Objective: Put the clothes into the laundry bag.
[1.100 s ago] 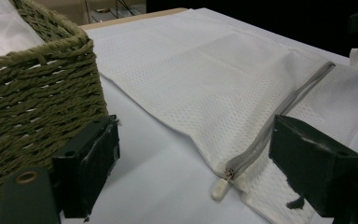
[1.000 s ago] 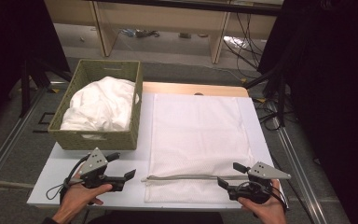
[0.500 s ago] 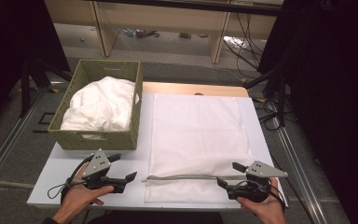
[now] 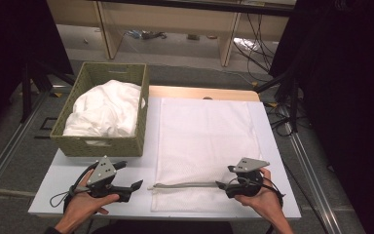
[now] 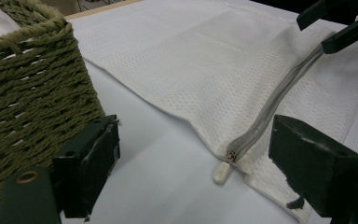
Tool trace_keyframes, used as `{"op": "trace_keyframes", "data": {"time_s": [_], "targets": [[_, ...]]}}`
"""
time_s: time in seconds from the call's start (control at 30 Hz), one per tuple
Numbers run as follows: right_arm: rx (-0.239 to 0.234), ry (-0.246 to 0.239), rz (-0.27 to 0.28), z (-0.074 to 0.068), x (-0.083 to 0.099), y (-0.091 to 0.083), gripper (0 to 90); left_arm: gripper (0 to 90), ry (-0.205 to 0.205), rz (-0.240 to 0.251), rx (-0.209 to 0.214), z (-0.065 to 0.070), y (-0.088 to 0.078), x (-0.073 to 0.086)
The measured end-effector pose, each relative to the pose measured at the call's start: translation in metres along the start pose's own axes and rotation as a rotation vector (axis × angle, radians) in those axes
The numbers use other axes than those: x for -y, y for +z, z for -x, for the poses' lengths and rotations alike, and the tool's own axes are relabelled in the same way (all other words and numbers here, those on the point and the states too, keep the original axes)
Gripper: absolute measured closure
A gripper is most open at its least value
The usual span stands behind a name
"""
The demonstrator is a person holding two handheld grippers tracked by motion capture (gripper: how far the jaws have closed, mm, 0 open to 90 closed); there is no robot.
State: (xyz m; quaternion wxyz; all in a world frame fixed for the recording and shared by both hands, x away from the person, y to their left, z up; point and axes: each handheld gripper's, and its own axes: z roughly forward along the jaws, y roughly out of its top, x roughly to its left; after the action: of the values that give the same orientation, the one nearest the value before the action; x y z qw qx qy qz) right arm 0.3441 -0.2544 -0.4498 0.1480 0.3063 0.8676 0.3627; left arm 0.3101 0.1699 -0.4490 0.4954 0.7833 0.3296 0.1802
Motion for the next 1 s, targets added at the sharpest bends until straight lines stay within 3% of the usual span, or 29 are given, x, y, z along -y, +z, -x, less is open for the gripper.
{"op": "trace_keyframes", "data": {"time_s": [0.03, 0.13, 0.17, 0.23, 0.33, 0.37, 0.4, 0.43, 0.47, 0.5, 0.57, 0.63, 0.77, 0.83, 0.9, 0.93, 1.0], "targets": [[-0.006, -0.025, -0.025, 0.002, -0.003, 0.008, 32.6, 16.0, 0.002, -0.002, -0.001, -0.001, 0.0, 0.0], [-0.021, -0.032, -0.041, 0.001, -0.004, 0.013, 33.1, 16.1, -0.005, -0.001, -0.001, 0.0, 0.0, 0.0], [-0.031, -0.06, -0.066, 0.002, -0.005, 0.017, 33.5, 16.1, -0.018, -0.004, -0.006, 0.0, 0.0, 0.001], [-0.022, -0.058, -0.092, 0.001, -0.006, 0.02, 33.5, 16.0, -0.019, -0.005, -0.003, -0.001, 0.001, 0.001], [-0.002, -0.102, -0.104, 0.005, -0.008, 0.03, 33.2, 16.0, 0.001, -0.009, -0.002, -0.001, 0.001, 0.001], [-0.01, -0.09, -0.131, 0.004, -0.009, 0.034, 33.3, 16.0, -0.019, -0.008, -0.005, 0.0, 0.001, 0.001], [-0.01, -0.09, -0.131, 0.004, -0.009, 0.034, 33.3, 16.0, -0.019, -0.008, -0.005, 0.0, 0.001, 0.001], [-0.017, -0.102, -0.165, 0.006, -0.01, 0.036, 33.2, 16.0, -0.019, -0.008, -0.004, 0.0, 0.001, 0.002], [-0.024, -0.068, -0.188, 0.005, -0.011, 0.041, 33.3, 16.1, -0.015, -0.01, -0.005, -0.001, 0.001, 0.002], [-0.035, -0.115, -0.215, 0.007, -0.012, 0.046, 44.8, 16.0, -0.014, -0.011, -0.004, -0.001, 0.001, 0.002], [-0.052, -0.152, -0.211, 0.008, -0.015, 0.046, 64.2, 16.0, -0.012, -0.015, -0.002, -0.002, 0.001, 0.002], [-0.003, -0.207, -0.235, 0.012, -0.018, 0.046, 75.5, 16.2, -0.012, -0.019, -0.004, -0.002, 0.001, 0.002], [-0.002, -0.185, -0.239, 0.02, -0.02, 0.043, 84.7, 16.6, -0.018, -0.018, -0.009, -0.003, 0.001, 0.002], [0.003, -0.158, -0.23, 0.02, -0.022, 0.042, 84.1, 16.7, -0.017, -0.017, -0.005, -0.004, 0.002, 0.002], [-0.009, -0.149, -0.23, 0.021, -0.022, 0.043, 73.6, 16.7, -0.016, -0.024, -0.01, -0.003, 0.002, 0.002], [-0.009, -0.149, -0.23, 0.021, -0.022, 0.043, 73.6, 16.7, -0.016, -0.024, -0.01, -0.003, 0.002, 0.002], [0.016, -0.091, -0.214, 0.019, -0.023, 0.043, 53.6, 16.7, -0.002, -0.026, -0.009, -0.004, 0.001, 0.002]]}}
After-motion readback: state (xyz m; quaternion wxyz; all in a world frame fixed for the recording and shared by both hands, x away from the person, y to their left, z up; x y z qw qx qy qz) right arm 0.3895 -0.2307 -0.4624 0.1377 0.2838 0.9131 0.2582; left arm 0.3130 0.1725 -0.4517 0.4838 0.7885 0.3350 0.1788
